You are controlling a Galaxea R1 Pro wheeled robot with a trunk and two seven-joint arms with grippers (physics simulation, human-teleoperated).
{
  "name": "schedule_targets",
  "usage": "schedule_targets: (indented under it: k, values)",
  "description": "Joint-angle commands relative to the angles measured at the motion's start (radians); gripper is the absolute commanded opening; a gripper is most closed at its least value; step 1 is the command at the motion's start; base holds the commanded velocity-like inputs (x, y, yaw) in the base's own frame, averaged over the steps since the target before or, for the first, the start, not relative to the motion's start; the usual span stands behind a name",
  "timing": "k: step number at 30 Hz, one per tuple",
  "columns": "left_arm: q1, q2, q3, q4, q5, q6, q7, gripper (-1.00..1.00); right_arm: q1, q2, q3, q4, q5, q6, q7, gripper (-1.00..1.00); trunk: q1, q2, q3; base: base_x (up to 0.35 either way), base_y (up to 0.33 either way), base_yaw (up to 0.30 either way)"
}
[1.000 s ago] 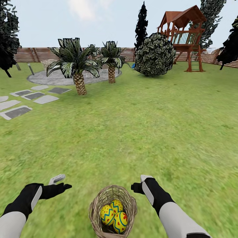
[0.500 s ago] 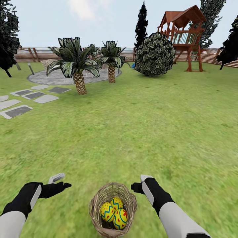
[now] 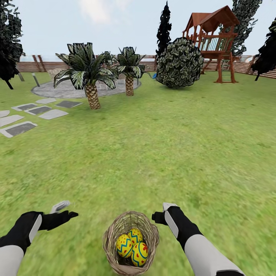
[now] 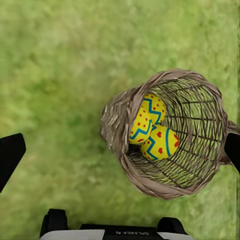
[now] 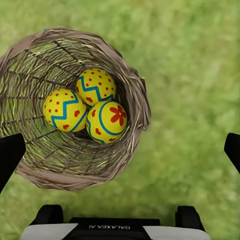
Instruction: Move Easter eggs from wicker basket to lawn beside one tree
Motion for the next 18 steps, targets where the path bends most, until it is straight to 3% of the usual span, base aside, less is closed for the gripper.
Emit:
schedule_targets:
  k: [1,6,11,18]
  values:
    - [-0.001,0.003,0.021,-0.001,0.001,0.011,-0.016,1.00,0.000,0.001,-0.002,-0.002,-0.010,0.004,-0.007,1.00,0.004,-0.008,-0.004,0.000,0.000,0.000]
    - [-0.001,0.022,0.066,-0.001,-0.001,0.018,-0.074,1.00,0.000,0.001,-0.002,-0.002,-0.009,0.005,-0.006,1.00,0.023,-0.043,-0.020,0.000,0.000,0.000]
    - [-0.001,0.038,0.073,-0.001,0.000,0.047,-0.087,1.00,0.001,0.001,-0.002,-0.003,-0.010,0.006,-0.002,1.00,0.042,-0.078,-0.036,0.000,0.000,0.000]
    - [-0.001,0.039,0.074,-0.001,0.000,0.053,-0.089,1.00,0.001,0.001,-0.002,-0.007,-0.011,0.004,0.003,1.00,0.069,-0.127,-0.058,0.000,0.000,0.000]
